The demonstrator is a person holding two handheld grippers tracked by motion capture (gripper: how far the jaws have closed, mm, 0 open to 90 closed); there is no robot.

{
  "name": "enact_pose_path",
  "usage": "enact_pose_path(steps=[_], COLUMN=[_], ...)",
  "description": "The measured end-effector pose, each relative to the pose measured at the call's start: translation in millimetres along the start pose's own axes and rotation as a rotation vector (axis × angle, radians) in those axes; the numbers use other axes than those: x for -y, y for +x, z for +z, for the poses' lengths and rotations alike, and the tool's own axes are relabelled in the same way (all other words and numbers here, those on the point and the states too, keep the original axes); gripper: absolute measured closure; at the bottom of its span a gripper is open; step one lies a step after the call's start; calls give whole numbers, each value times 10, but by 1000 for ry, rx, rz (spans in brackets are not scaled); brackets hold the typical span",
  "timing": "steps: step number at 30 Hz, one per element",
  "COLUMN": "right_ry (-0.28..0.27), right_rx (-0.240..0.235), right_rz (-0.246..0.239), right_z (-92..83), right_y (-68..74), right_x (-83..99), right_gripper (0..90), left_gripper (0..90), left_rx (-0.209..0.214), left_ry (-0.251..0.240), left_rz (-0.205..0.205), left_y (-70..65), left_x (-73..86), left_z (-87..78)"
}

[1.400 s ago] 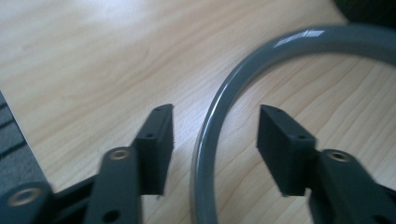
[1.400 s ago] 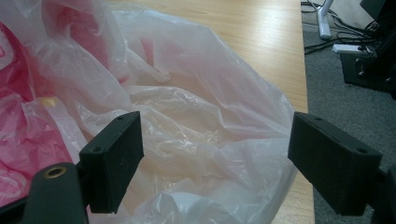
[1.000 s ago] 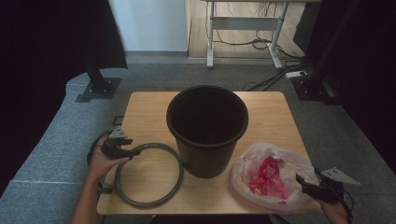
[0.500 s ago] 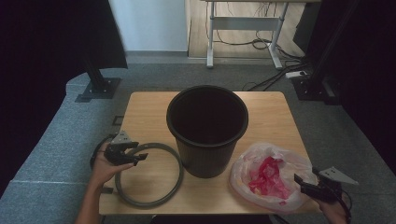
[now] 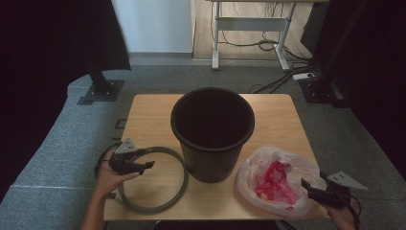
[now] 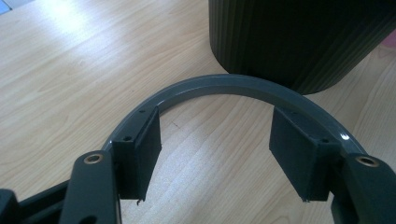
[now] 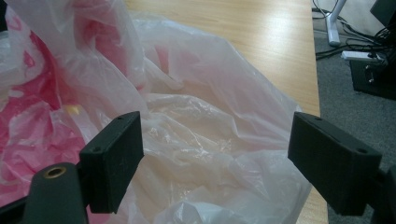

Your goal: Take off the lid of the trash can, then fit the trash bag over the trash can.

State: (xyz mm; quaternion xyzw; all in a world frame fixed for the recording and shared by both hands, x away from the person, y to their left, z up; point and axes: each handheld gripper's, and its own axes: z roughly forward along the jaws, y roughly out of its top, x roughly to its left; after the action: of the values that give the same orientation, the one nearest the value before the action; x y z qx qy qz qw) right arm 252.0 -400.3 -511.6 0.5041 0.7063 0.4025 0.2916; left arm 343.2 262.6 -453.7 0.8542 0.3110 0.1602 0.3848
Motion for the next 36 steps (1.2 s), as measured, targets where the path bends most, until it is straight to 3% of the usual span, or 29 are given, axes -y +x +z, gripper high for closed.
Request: enact_pose_path(steps=[5,13,19,27,36], right_ry=[-18,-49,-47,-41,-38], right_rx=[-4,-65,-123,-160,-223], right_rz=[-1,34,4,-17,-48], right_z=[-34,-76,-70,-44,3], right_y=[7,-11,35,122,201], right_x=[-24,-70,-111,-168,-234], right_gripper=[175,159,144,137,133], left_gripper=[333,318,318,281,239], left_rx=[6,41,55,53,71], left_ry=[11,16,15,20,57], left_rz=[17,17,13,-8,-29], left_y=[-20,-7,-1,12,20], left_x=[-6,13,9,12,20], left_z=[16,24,21,49,100])
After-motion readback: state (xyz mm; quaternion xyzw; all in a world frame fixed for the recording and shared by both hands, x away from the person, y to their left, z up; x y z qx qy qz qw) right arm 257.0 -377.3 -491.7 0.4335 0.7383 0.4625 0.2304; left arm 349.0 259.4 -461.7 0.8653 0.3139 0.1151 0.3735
